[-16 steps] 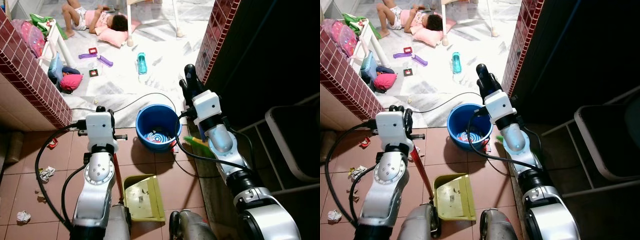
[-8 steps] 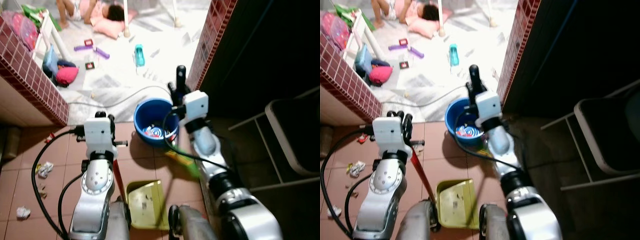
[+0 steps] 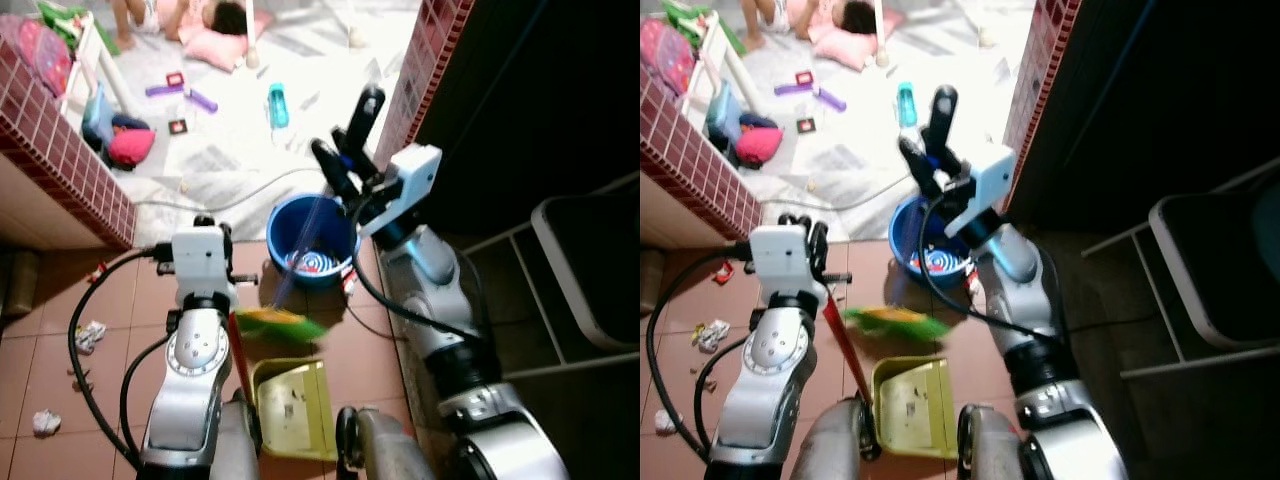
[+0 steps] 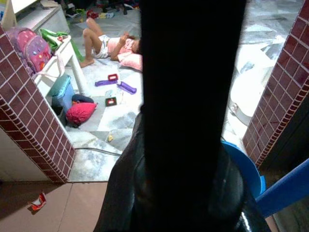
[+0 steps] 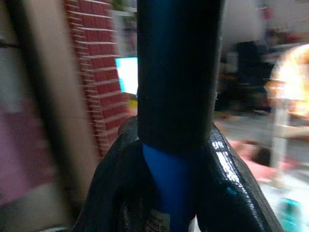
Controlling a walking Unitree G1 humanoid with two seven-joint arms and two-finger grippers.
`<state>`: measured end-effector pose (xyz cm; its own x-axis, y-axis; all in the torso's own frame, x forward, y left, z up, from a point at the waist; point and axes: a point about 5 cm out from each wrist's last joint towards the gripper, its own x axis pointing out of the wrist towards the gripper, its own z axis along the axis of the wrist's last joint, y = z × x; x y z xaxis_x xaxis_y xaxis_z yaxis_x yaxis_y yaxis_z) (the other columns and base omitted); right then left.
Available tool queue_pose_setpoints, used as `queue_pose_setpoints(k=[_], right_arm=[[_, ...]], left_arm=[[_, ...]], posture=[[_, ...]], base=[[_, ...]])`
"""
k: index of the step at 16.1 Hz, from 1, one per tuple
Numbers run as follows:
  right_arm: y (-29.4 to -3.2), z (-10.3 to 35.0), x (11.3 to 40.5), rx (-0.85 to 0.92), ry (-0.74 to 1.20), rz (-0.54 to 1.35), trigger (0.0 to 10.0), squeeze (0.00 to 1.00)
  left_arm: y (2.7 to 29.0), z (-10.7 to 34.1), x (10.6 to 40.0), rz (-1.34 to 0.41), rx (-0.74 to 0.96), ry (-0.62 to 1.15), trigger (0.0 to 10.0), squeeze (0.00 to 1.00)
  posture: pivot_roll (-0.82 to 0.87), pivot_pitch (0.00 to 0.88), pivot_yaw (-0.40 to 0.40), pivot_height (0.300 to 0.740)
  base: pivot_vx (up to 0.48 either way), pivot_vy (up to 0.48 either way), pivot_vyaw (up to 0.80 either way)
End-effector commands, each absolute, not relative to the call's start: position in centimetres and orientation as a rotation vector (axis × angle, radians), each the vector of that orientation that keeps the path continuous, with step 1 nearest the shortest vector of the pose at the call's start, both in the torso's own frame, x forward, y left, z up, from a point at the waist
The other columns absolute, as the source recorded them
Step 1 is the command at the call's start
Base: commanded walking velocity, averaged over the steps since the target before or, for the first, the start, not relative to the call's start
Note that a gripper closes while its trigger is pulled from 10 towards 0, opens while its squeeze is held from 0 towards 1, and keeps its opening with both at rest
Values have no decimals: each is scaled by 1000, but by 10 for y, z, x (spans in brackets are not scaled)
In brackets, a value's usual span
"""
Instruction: Sweep floor
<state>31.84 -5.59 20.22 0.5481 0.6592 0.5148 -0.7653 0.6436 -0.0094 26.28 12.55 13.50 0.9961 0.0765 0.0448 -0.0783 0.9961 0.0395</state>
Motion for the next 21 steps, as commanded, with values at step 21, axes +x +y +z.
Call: queue_pose_setpoints(k=[21], right_arm=[[-164, 223, 350, -339, -472, 705, 10000, 0]], left_arm=[[125, 129, 271, 70, 38, -25, 10000, 0]], posture=[[8, 212, -9, 740]], base=[[0, 0, 0]])
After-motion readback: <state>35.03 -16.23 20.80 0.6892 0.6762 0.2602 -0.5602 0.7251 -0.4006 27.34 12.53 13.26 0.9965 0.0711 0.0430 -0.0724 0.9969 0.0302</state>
